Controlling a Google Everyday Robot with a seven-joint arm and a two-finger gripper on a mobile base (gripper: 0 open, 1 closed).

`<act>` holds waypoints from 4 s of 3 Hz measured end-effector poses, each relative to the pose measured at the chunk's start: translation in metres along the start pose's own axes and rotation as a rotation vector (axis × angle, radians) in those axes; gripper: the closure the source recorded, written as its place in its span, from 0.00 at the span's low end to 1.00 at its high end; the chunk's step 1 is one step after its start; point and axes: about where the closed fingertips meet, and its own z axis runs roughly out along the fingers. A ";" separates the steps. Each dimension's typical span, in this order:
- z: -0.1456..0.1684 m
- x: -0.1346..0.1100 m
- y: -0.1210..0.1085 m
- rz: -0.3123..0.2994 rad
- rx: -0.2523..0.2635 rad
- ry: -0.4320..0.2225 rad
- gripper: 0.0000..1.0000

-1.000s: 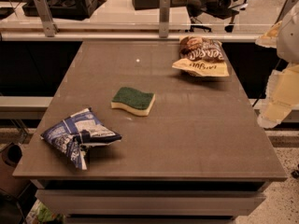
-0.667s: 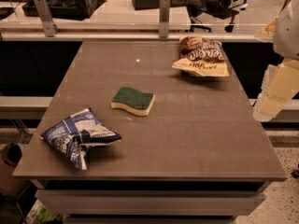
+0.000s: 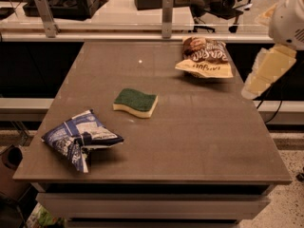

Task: Pick brown chip bag

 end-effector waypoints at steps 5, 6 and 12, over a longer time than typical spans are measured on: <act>0.087 -0.043 -0.096 0.082 0.165 -0.052 0.00; 0.114 -0.049 -0.121 0.071 0.164 -0.004 0.00; 0.270 -0.042 -0.166 0.147 -0.014 0.038 0.00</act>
Offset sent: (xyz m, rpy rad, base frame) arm 0.1411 0.0207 -0.0275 0.1492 -0.2411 -0.1671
